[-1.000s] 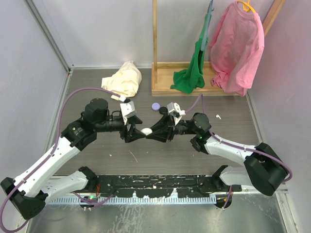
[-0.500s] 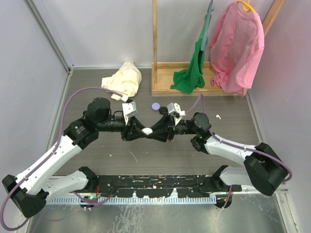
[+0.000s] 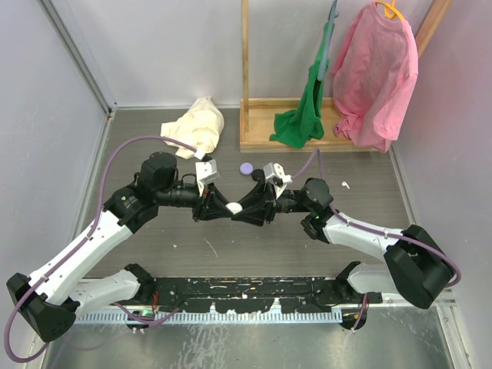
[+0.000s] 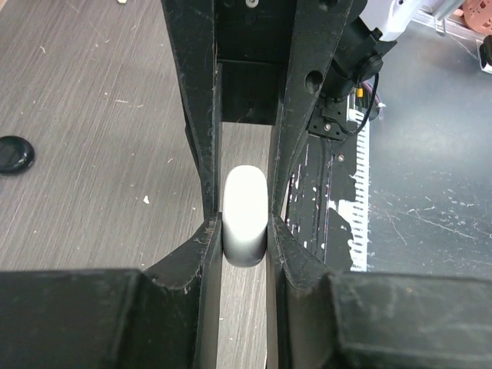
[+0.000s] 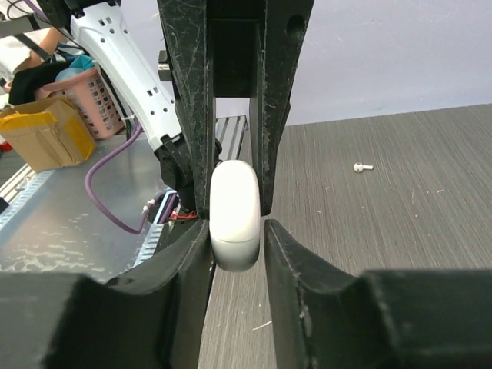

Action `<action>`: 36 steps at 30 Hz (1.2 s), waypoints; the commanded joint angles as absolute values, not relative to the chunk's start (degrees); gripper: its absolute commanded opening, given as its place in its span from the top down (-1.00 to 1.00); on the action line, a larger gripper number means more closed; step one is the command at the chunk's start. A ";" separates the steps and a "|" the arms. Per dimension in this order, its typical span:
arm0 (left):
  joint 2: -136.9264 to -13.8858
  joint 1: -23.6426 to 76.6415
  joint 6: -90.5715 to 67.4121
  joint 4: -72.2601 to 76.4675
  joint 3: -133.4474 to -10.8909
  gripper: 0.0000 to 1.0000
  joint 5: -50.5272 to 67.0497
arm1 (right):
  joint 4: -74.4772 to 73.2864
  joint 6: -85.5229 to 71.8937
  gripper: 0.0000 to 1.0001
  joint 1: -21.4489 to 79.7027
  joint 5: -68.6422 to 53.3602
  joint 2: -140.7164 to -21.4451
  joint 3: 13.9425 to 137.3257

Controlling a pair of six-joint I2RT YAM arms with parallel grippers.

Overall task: Insert the wireless bluetooth earbuds into the charging case
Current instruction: Pick up the charging case at the center of the board.

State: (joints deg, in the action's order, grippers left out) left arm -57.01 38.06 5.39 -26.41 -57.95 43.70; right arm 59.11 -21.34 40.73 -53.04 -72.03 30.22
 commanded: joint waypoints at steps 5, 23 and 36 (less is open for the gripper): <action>-55.53 38.50 4.59 -21.36 -59.07 0.99 45.77 | 62.71 -21.16 0.07 41.49 -52.20 -71.85 32.06; -54.15 38.47 4.57 -20.46 -58.16 1.00 44.79 | 64.31 -22.40 0.25 41.48 -51.15 -71.87 31.42; -53.02 38.42 4.55 -20.95 -57.44 0.20 41.48 | 64.91 -21.04 0.98 41.44 -51.67 -71.84 31.38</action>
State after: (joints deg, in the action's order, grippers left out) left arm -54.94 38.26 4.99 -23.64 -57.82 43.24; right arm 61.28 -22.20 41.25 -52.31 -72.16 30.24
